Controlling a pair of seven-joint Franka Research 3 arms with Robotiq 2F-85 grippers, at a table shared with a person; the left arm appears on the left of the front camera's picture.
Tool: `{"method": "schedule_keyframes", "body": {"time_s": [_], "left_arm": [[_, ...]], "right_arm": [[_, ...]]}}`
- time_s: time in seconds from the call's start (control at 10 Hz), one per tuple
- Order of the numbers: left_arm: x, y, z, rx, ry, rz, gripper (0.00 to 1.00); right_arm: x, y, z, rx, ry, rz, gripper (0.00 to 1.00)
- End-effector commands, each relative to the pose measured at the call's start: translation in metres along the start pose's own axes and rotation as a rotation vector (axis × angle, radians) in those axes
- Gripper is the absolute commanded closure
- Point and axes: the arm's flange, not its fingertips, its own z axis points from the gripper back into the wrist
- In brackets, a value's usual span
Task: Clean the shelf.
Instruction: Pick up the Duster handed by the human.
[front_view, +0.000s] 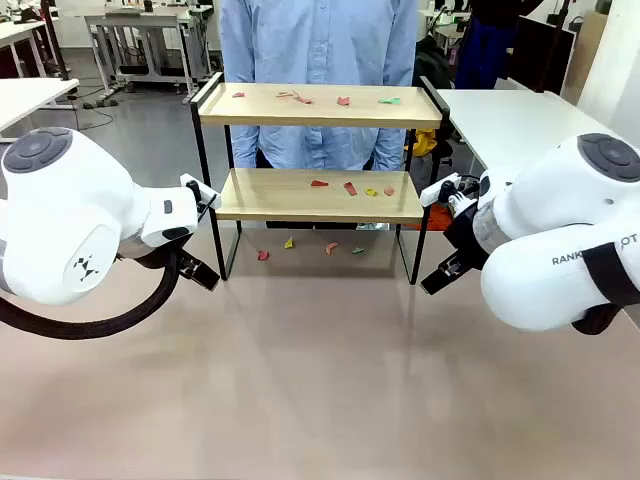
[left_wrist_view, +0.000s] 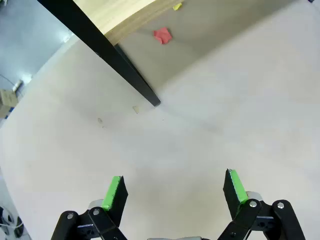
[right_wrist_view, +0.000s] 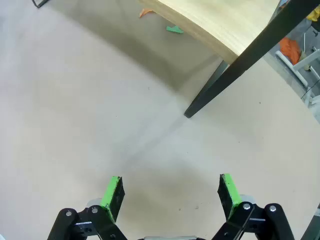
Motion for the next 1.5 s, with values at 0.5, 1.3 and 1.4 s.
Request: {"method": "schedule_keyframes", "body": {"time_s": [0.5, 1.3, 1.4], "left_arm": [[0.000, 0.000, 0.000, 0.000, 0.000, 0.000, 0.00], [0.059, 0.024, 0.069, -0.073, -0.005, -0.053, 0.00], [0.070, 0.032, 0.088, -0.128, 0.005, -0.103, 0.00]], "right_arm": [[0.000, 0.000, 0.000, 0.000, 0.000, 0.000, 0.00], [0.040, -0.049, 0.122, -0.171, -0.138, -0.034, 0.00], [0.037, -0.062, 0.151, -0.143, -0.180, -0.033, 0.00]]}}
